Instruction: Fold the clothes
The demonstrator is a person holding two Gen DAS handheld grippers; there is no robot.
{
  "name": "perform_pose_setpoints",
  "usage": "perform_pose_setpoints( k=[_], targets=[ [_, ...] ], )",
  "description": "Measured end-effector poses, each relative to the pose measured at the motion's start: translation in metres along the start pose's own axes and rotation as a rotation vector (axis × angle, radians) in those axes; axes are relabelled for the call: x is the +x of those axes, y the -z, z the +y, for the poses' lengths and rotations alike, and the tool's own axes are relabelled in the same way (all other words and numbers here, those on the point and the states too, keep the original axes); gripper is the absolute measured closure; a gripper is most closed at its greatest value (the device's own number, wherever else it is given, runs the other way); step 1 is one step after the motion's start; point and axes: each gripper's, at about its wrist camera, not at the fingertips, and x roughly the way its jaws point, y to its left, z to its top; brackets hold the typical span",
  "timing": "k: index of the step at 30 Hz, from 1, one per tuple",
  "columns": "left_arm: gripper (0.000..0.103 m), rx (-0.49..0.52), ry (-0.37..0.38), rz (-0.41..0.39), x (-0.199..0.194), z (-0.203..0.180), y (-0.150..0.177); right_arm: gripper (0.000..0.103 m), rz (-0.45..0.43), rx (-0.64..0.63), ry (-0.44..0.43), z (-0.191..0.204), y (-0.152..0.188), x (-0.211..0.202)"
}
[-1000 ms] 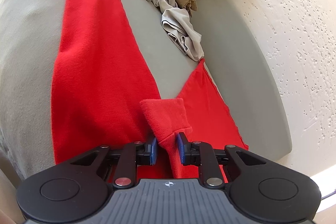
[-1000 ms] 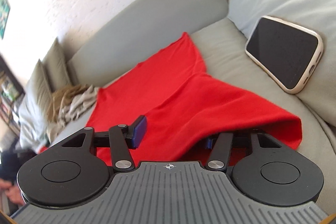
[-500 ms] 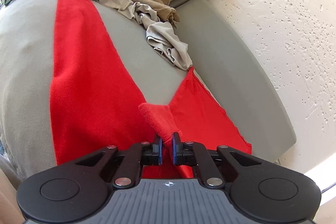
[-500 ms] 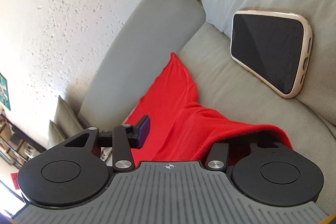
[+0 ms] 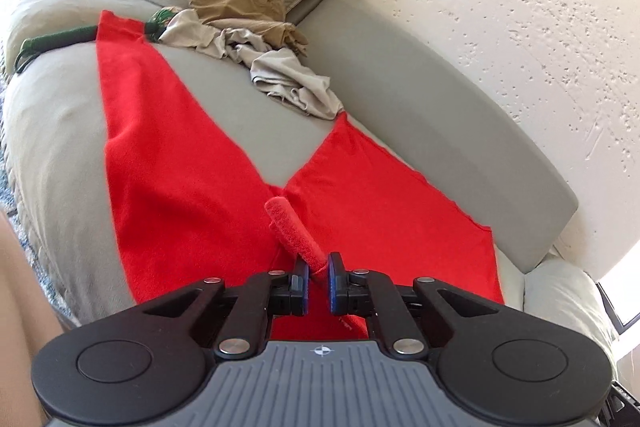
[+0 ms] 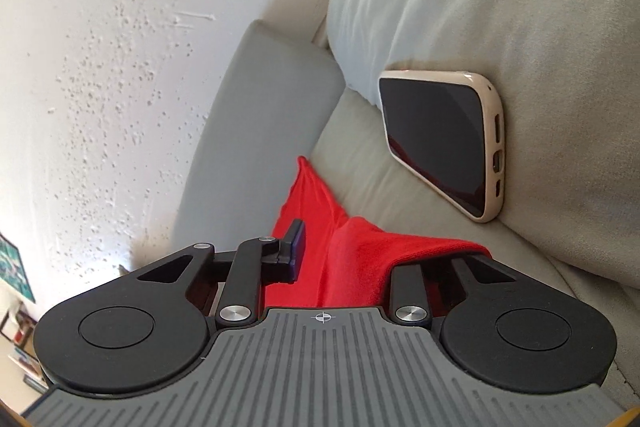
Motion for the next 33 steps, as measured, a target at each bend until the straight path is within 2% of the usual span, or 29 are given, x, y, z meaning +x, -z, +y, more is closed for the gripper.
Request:
perform_pose_setpoints(
  k=[4, 6, 8, 10, 13, 15, 17, 19, 20, 22, 23, 24, 25, 27, 28, 31, 33],
  targets=[
    [0.088, -0.069, -0.058, 0.079, -0.001, 0.012, 0.002, 0.071, 0.04, 0.103, 0.036, -0.01, -0.005, -0.001],
    [0.073, -0.081, -0.098, 0.118, -0.012, 0.011, 0.002, 0.067, 0.063, 0.154, 0.056, -0.014, -0.008, -0.002],
    [0.068, -0.102, -0.174, 0.18, -0.025, 0.011, 0.004, 0.053, 0.084, 0.191, 0.07, -0.012, -0.012, -0.009],
    [0.068, -0.112, -0.202, 0.246, -0.036, 0.013, 0.008, 0.034, 0.099, 0.203, 0.086, 0.0, -0.014, -0.025],
    [0.068, -0.081, -0.158, 0.286, -0.05, 0.013, 0.014, 0.023, 0.094, 0.155, 0.108, 0.02, -0.018, -0.057],
    [0.069, -0.025, -0.105, 0.266, -0.058, 0.007, 0.015, 0.016, 0.093, 0.091, 0.156, 0.033, -0.019, -0.083],
    [0.069, 0.046, -0.039, 0.228, -0.059, -0.003, 0.012, 0.014, 0.089, 0.018, 0.187, 0.042, -0.017, -0.101],
    [0.069, 0.149, 0.003, 0.189, -0.053, -0.02, 0.01, 0.02, 0.081, -0.094, 0.195, 0.052, -0.013, -0.109],
    [0.069, 0.203, 0.019, 0.18, -0.048, -0.028, 0.01, 0.025, 0.094, -0.189, 0.2, 0.059, -0.01, -0.103],
    [0.069, 0.319, 0.029, 0.17, -0.031, -0.044, 0.013, 0.046, 0.168, -0.329, 0.215, 0.059, 0.003, -0.08],
    [0.074, 0.355, 0.02, 0.154, -0.023, -0.047, 0.017, 0.052, 0.204, -0.4, 0.222, 0.06, 0.009, -0.068],
    [0.075, 0.386, 0.009, 0.136, -0.015, -0.049, 0.022, 0.066, 0.241, -0.47, 0.229, 0.06, 0.015, -0.057],
    [0.076, 0.406, 0.001, 0.12, -0.008, -0.049, 0.027, 0.08, 0.278, -0.54, 0.235, 0.06, 0.022, -0.045],
    [0.08, 0.426, -0.013, 0.128, 0.005, -0.043, 0.037, 0.087, 0.346, -0.671, 0.249, 0.06, 0.033, -0.023],
    [0.081, 0.433, -0.02, 0.123, 0.006, -0.039, 0.04, 0.103, 0.331, -0.656, 0.259, 0.055, 0.03, -0.022],
    [0.081, 0.421, -0.019, 0.115, 0.004, -0.032, 0.039, 0.103, 0.283, -0.617, 0.296, 0.041, 0.022, -0.02],
    [0.081, 0.394, -0.009, 0.123, 0.003, -0.029, 0.036, 0.1, 0.189, -0.645, 0.408, 0.037, 0.015, -0.022]
  ],
)
